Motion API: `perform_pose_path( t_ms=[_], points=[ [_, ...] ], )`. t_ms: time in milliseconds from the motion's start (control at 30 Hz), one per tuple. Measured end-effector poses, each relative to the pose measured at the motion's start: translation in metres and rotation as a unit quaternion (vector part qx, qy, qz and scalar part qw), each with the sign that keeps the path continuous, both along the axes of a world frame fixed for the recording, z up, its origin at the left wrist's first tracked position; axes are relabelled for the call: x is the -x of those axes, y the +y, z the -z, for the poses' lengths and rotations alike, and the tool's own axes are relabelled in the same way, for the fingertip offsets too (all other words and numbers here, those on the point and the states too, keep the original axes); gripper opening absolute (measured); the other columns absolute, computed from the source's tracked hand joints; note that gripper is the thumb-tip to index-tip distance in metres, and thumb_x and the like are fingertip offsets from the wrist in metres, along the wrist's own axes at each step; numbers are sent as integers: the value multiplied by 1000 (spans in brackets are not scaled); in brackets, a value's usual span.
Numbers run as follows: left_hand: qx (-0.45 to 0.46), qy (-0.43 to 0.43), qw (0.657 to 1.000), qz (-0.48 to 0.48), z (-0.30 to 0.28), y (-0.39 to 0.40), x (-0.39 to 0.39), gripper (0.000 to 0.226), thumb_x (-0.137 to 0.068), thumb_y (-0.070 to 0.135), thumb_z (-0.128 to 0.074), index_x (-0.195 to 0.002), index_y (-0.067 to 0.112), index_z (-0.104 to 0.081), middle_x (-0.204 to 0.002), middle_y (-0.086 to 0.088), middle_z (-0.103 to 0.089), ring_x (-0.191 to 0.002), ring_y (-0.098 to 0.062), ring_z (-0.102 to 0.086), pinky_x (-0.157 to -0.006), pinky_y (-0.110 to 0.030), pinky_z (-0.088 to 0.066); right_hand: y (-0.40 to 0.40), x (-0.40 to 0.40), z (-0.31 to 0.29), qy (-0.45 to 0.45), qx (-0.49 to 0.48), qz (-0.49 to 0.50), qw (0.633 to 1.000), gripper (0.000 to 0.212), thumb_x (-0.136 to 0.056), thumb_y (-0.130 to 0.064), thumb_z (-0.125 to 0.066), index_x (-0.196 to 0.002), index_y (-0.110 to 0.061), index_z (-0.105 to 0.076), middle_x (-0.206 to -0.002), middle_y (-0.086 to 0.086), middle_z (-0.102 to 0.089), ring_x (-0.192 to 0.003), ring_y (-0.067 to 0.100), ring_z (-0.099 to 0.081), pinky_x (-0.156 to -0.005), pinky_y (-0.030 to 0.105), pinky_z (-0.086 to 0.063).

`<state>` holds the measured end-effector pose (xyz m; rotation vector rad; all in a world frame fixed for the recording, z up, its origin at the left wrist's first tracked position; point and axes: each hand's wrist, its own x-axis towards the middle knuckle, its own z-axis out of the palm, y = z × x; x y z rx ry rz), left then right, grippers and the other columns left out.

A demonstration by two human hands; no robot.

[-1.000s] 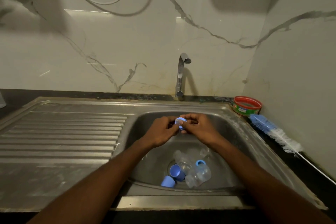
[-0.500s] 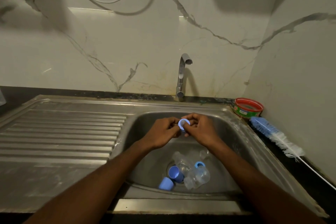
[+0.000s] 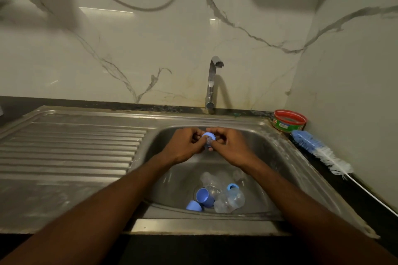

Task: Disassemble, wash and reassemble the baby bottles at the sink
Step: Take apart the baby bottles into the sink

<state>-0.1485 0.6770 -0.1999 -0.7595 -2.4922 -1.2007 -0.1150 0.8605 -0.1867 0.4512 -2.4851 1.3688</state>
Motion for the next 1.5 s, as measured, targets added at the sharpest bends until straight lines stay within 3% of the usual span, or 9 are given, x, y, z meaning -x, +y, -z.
perform_pose_path(
  t_ms=[133, 333, 533, 700, 933, 1033, 1200, 1367, 1500],
  points=[
    [19, 47, 999, -16, 0, 2, 2, 24, -101, 34, -60, -108, 13, -67, -84, 2, -75, -74, -6, -70, -73, -24, -57, -2, 2, 1, -18, 47, -9, 999, 34, -95, -19, -69, -129, -14, -66, -106, 1, -75, -91, 12, -74, -88, 38, -61],
    [26, 93, 995, -24, -1, 8, 2, 22, -104, 32, -55, -106, 13, -66, -90, -3, -71, -78, -11, -67, -75, -30, -57, -4, 5, 2, -14, 56, 8, 998, 29, -96, -21, -69, -123, -12, -65, -106, 3, -74, -91, 14, -74, -85, 41, -62],
    [-2, 43, 998, 45, 2, 7, 2, 31, -105, 34, -51, -119, 11, -68, -92, 0, -74, -81, -5, -70, -79, -22, -58, 3, 11, 4, -1, 20, 71, 997, 22, -86, -32, -80, -103, -21, -70, -89, -3, -76, -79, 12, -74, -78, 41, -63],
    [15, 16, 999, 42, 8, 8, 3, 36, -103, 37, -56, -131, 15, -62, -108, 2, -72, -83, 4, -65, -75, -6, -49, 6, 13, 4, -24, 31, 88, 995, 24, -87, -19, -79, -109, -14, -70, -95, 4, -75, -81, 13, -74, -75, 35, -64],
    [-118, -103, 986, 49, 7, 7, 4, 27, -107, 26, -50, -126, 13, -63, -110, -4, -70, -93, -10, -72, -72, -24, -61, 5, 14, 4, -26, 31, 60, 997, 20, -91, -18, -75, -111, -19, -73, -105, 1, -74, -94, 12, -71, -84, 33, -61],
    [-102, -102, 989, 26, 8, 3, 8, 25, -105, 22, -54, -127, 15, -64, -110, -3, -71, -91, -12, -72, -64, -22, -59, 5, 14, 4, -29, 15, 47, 998, 21, -92, -18, -73, -113, -19, -73, -105, -1, -75, -95, 12, -71, -91, 36, -59],
    [-75, -64, 995, -23, 6, 1, 12, 23, -101, 20, -61, -121, 15, -69, -101, -2, -74, -82, -13, -72, -57, -21, -58, 7, 15, 5, -53, 28, 39, 997, 26, -91, -15, -74, -117, -17, -73, -104, 2, -76, -88, 15, -75, -84, 40, -62],
    [-23, -83, 994, -64, 10, -5, 15, 13, -98, 9, -63, -102, 10, -75, -89, -4, -76, -67, -9, -73, -60, -15, -56, 8, 8, -1, -31, -50, 23, 998, 30, -93, 3, -60, -118, -8, -74, -102, 7, -74, -79, 10, -71, -67, 16, -56],
    [81, -89, 984, -129, 16, -18, 23, 9, -95, 10, -68, -97, 9, -76, -90, -7, -76, -68, -9, -69, -68, -21, -57, 16, 6, -5, -12, -103, 60, 993, 36, -90, 6, -56, -114, -11, -77, -106, 10, -76, -82, 17, -71, -70, 15, -53]
  ],
)
